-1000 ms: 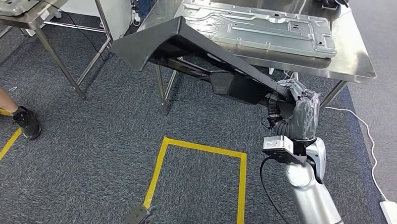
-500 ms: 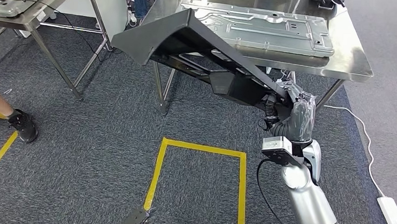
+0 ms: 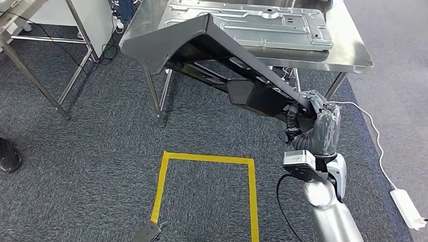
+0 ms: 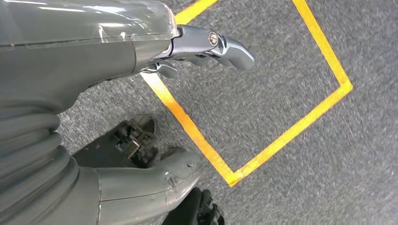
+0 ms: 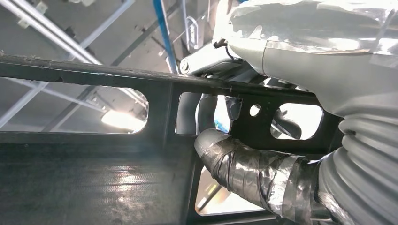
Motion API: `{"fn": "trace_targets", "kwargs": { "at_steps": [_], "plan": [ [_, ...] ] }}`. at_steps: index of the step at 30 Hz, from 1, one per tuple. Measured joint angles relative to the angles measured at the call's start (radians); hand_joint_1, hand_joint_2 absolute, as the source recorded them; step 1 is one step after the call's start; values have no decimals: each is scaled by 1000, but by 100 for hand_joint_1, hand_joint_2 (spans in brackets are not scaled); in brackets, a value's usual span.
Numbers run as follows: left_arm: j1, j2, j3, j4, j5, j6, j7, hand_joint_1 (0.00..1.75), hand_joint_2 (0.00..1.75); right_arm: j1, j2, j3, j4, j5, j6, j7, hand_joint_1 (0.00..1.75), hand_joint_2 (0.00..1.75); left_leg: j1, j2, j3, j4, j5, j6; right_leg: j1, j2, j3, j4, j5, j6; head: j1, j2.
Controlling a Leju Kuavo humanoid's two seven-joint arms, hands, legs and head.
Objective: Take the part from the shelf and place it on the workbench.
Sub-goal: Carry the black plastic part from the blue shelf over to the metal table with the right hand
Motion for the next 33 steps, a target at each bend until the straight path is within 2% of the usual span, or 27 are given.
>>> {"fn": "trace_targets", "kwargs": {
  "at_steps": [2, 4, 5, 6, 7, 8, 10, 11, 12, 15, 17, 18, 20, 21, 22, 23, 25, 26, 27, 29, 31, 33],
  "plan": [
    [-3, 0, -1, 0, 2, 2, -2, 0, 175, -1, 1, 0, -1, 1, -1, -3, 175, 175, 4, -26, -17, 45, -34, -12, -8, 11, 3, -7, 5, -11, 0, 0],
    [-3, 1, -2, 0, 4, 4, -3, 0, 175, -1, 5, 0, -2, 4, -2, -7, 175, 175, 11, -61, -71, 166, -100, -21, -10, 20, 3, -8, 7, -17, 0, 0],
    [-1, 2, -3, 0, 7, 4, -3, 0, 175, 0, 7, 0, -2, 6, -2, -9, 175, 175, 13, -68, -102, 233, -127, -24, -10, 25, 3, -8, 7, -18, 0, 0],
    [0, 2, -3, 0, 9, 4, -3, 0, 175, 1, 8, 0, -2, 8, -3, -10, 175, 175, 14, -71, -124, 276, -136, -26, -10, 30, 2, -6, 7, -18, 0, 0],
    [1, 3, -4, 0, 12, 5, -2, 0, 175, 1, 9, 0, -2, 10, -3, -10, 175, 175, 15, -71, -130, 284, -127, -27, -10, 35, 2, -5, 6, -17, 0, 0],
    [1, 3, -4, 0, 14, 6, -2, 0, 175, 2, 9, 0, -2, 11, -4, -11, 175, 175, 16, -72, -117, 251, -99, -26, -10, 40, 3, -3, 5, -16, 0, 0],
    [0, 4, -5, 0, 17, 7, -2, 0, 175, 1, 10, 0, -2, 12, -5, -11, 175, 175, 16, -74, -52, 110, -29, -20, -9, 47, 4, 0, 2, -12, 0, 0],
    [-1, 4, -5, 0, 18, 7, -2, 0, 175, 1, 10, 0, -2, 12, -6, -11, 175, 175, 15, -76, -25, 51, -7, -16, -8, 51, 4, 2, 1, -8, 0, 0],
    [-1, 4, -5, 0, 18, 7, -2, 0, 175, 1, 10, 1, -2, 12, -6, -11, 175, 175, 14, -77, -8, 16, 3, -12, -7, 53, 3, 2, 1, -3, 0, 0],
    [-1, 4, -6, 0, 19, 7, -1, 0, 175, 1, 10, 0, -3, 12, -6, -12, 175, 175, 12, -77, -4, -2, 10, 3, -7, 54, 2, -1, 2, 16, 0, 0],
    [-3, 3, -6, 0, 20, 7, 0, 0, 175, 0, 11, 0, -3, 13, -7, -13, 175, 175, 15, -75, -1, -13, 18, 16, -8, 51, -10, 28, -22, 25, 0, 0],
    [-4, 3, -6, 0, 21, 8, 0, 0, 175, 0, 11, -1, -3, 13, -7, -13, 175, 175, 17, -74, 0, -17, 21, 22, -9, 49, -30, 73, -50, 29, 0, 0],
    [-3, 3, -6, 0, 23, 10, 3, 0, 175, 1, 12, -1, -2, 13, -7, -13, 175, 175, 15, -73, -1, -17, 21, 26, -9, 47, -91, 202, -115, 33, 0, 0],
    [-2, 3, -6, 0, 25, 10, 5, 0, 175, 2, 12, -1, -2, 14, -7, -13, 175, 175, 14, -72, -1, -17, 21, 27, -10, 47, -115, 254, -131, 35, 0, 0],
    [-2, 3, -6, 0, 27, 11, 6, 0, 175, 3, 12, -1, -2, 14, -7, -13, 175, 175, 13, -72, -1, -15, 20, 27, -9, 46, -124, 270, -127, 35, 0, 0],
    [-1, 2, -6, 0, 29, 11, 7, 0, 175, 4, 12, -1, -2, 15, -7, -13, 175, 175, 13, -72, -1, -13, 19, 26, -9, 46, -112, 245, -103, 34, 0, 0],
    [-2, 1, -6, 0, 32, 11, 7, 0, 175, 2, 12, -1, -2, 16, -8, -13, 175, 175, 12, -72, -1, -8, 14, 24, -8, 41, -48, 116, -36, 27, 0, 0],
    [-2, 0, -6, 0, 33, 11, 8, 0, 175, 1, 12, -1, -2, 17, -8, -13, 175, 175, 11, -72, -2, -5, 12, 21, -5, 38, -19, 56, -14, 22, 0, 0],
    [-3, 0, -6, 0, 34, 11, 8, 0, 175, 0, 12, -1, -3, 18, -8, -13, 175, 175, 9, -73, -3, -3, 11, 17, -3, 36, -1, 18, -4, 18, 0, 0],
    [-4, -1, -6, 0, 35, 11, 8, 0, 175, 0, 12, -1, -3, 18, -10, -13, 175, 175, 7, -72, -5, -3, 11, 9, 2, 37, 4, 1, -3, 10, 0, 0],
    [-4, -1, -6, 0, 36, 12, 8, 0, 175, 0, 12, -1, -4, 18, -12, -13, 175, 175, 6, -72, -7, 2, 3, -1, -4, 39, 6, -5, 1, 0, 0, 0],
    [-5, -1, -6, -1, 36, 13, 8, 0, 175, -1, 13, -1, -5, 18, -13, -13, 175, 175, 7, -74, -32, 63, -38, -11, -11, 38, 10, -13, 6, -11, 0, 0]
  ]
}}
